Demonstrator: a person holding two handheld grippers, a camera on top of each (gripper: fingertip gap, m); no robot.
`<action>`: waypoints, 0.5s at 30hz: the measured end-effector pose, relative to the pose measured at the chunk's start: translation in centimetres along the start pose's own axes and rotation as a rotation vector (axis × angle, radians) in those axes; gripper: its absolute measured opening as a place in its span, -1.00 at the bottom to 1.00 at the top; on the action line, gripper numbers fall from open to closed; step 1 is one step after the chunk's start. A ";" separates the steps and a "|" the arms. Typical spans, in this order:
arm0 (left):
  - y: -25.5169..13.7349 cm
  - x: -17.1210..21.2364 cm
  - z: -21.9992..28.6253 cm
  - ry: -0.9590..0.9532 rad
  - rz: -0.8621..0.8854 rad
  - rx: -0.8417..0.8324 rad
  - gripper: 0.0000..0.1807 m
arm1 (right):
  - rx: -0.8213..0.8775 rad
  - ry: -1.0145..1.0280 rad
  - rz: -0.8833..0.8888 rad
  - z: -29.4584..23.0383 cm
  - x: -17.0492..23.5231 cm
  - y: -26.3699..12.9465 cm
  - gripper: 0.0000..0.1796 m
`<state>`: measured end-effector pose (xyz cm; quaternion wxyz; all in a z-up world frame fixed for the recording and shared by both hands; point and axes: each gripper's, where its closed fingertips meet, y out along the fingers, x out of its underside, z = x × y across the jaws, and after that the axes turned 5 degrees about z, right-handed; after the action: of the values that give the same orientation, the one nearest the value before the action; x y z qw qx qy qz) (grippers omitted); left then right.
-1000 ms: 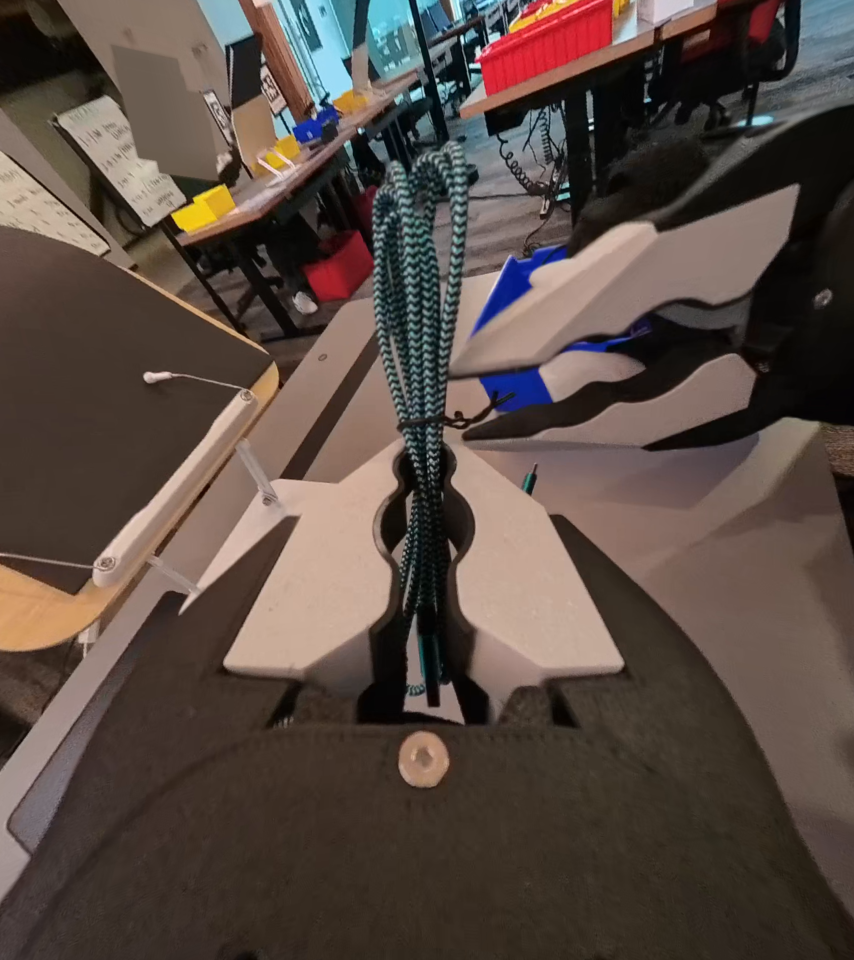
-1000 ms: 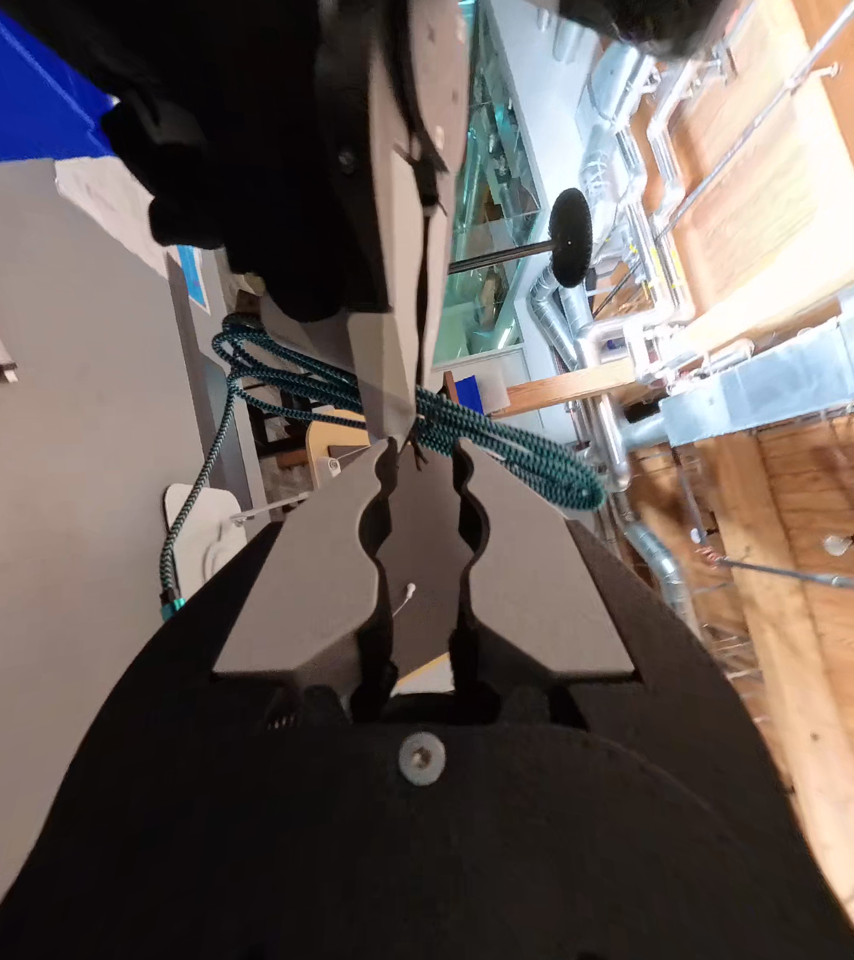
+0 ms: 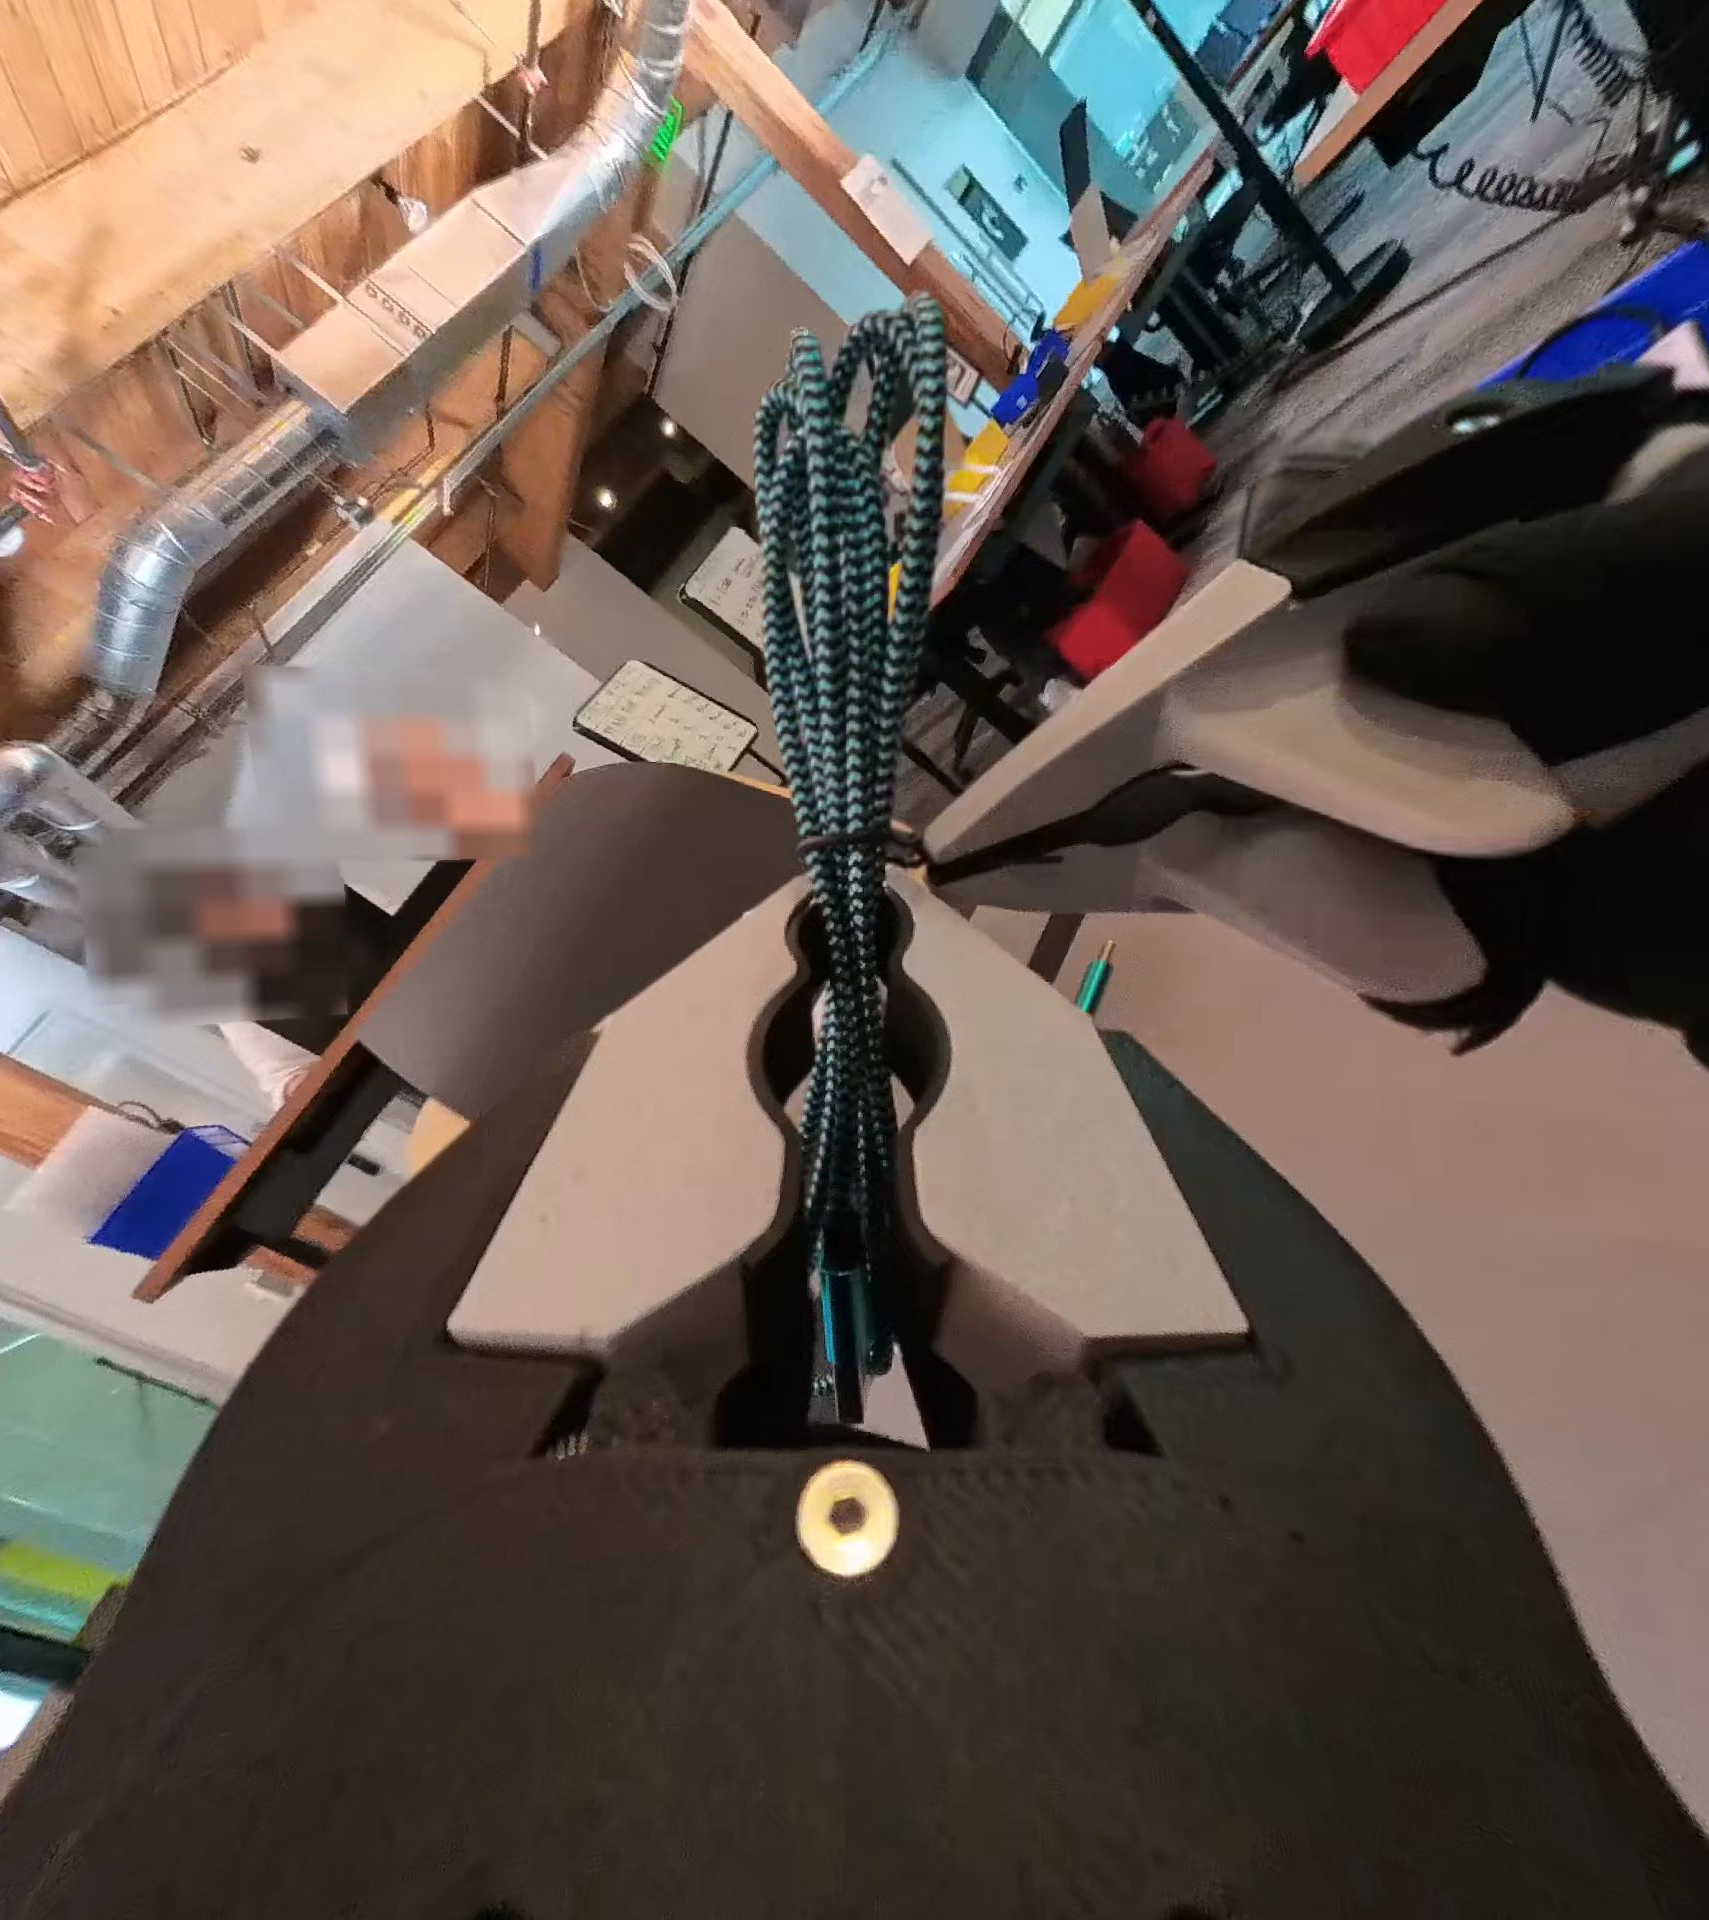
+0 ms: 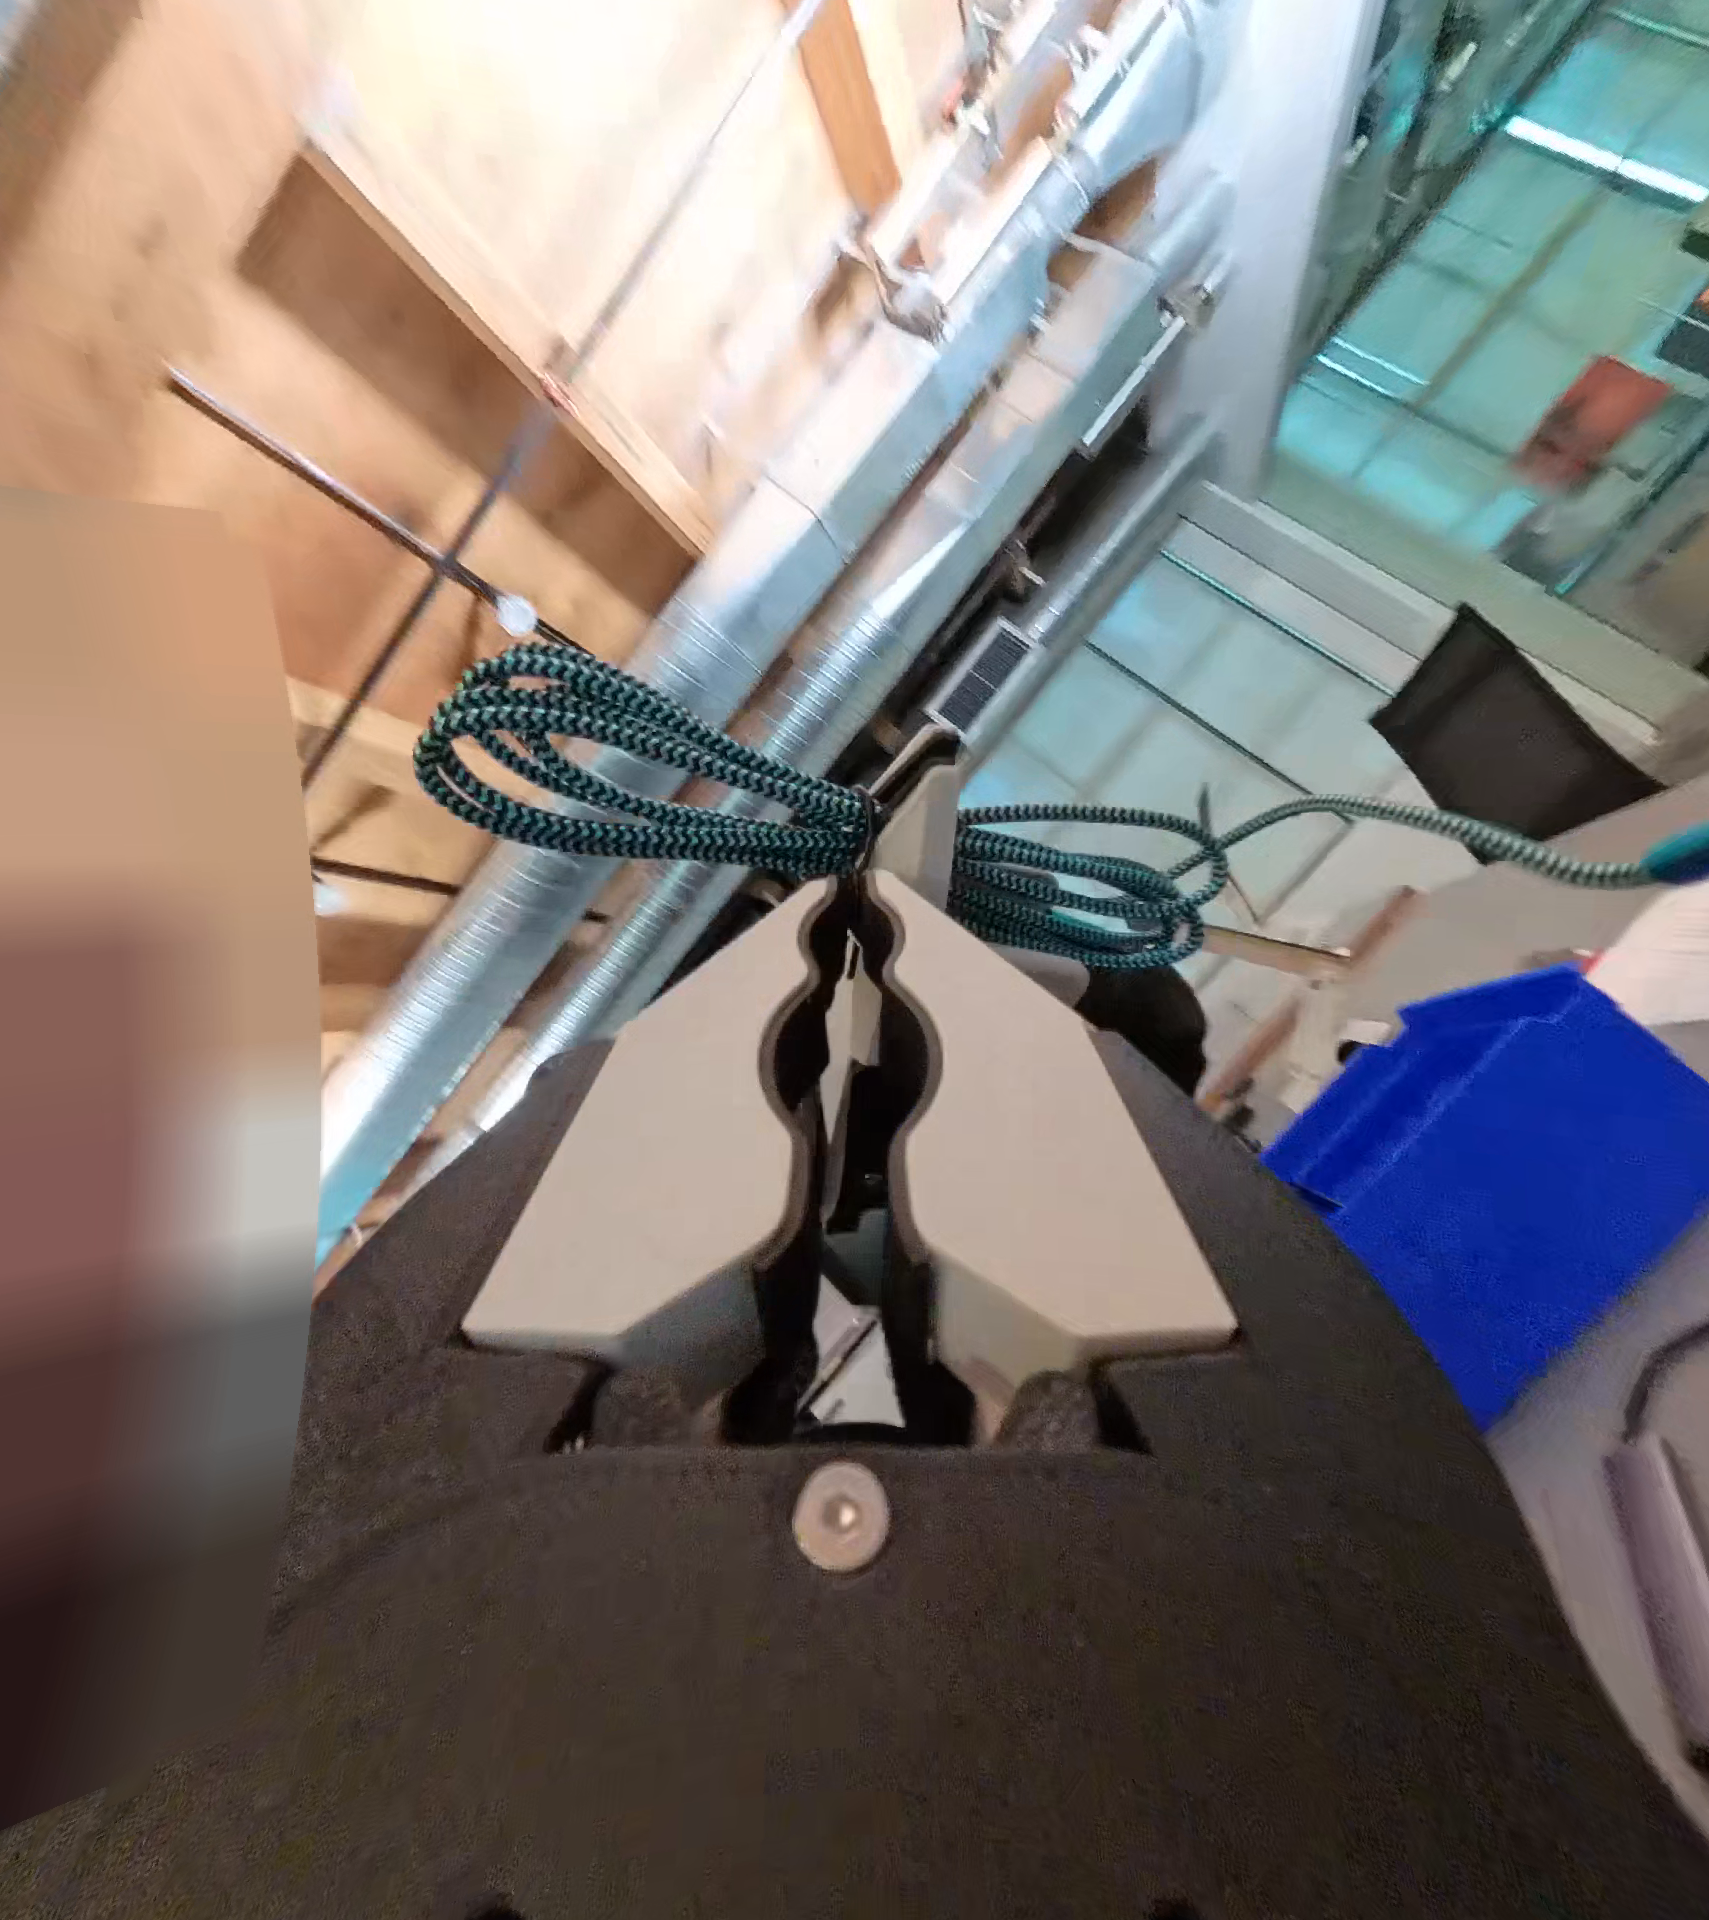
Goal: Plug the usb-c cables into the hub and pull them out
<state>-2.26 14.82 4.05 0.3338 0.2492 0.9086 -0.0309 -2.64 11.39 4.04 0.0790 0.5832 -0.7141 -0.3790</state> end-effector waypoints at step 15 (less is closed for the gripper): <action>-0.6 1.4 0.4 -0.469 -0.046 0.278 -0.96 | 0.427 -2.138 -0.610 0.4 -0.6 -0.2 -0.61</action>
<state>-3.19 14.84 2.76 0.4968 0.2577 0.7990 -0.2199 -2.56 12.11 3.82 -0.7691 0.1115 -0.2933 -0.5568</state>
